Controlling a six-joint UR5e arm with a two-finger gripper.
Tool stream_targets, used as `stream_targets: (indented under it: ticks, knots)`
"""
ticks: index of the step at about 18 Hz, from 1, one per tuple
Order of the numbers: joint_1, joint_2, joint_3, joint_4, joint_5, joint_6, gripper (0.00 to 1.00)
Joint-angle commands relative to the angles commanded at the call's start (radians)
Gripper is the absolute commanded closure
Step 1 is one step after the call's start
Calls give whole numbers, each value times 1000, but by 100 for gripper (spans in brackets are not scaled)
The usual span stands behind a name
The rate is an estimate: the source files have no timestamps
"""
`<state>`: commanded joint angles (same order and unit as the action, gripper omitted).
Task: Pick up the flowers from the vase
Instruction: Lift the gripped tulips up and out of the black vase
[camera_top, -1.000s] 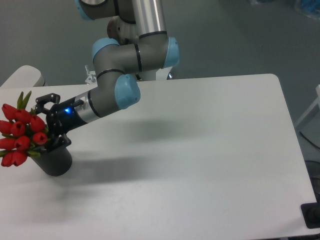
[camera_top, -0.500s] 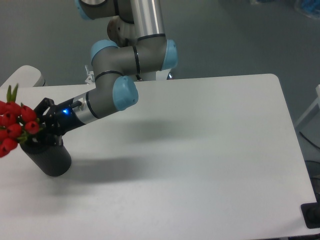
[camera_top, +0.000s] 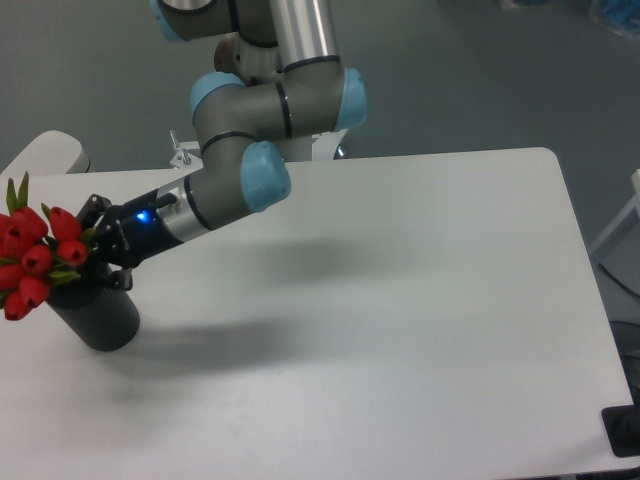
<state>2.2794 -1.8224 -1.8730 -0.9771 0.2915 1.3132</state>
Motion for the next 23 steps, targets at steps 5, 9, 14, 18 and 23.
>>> stream_targets:
  ticks: [5, 9, 14, 18, 23]
  knots:
    - [21, 9, 40, 0, -46, -98, 91]
    - [55, 12, 97, 0, -101, -205, 91]
    - [69, 15, 117, 0, -118, -291, 91]
    - [84, 17, 146, 0, -118, -354, 91]
    - [127, 15, 274, 0, -133, -550, 91]
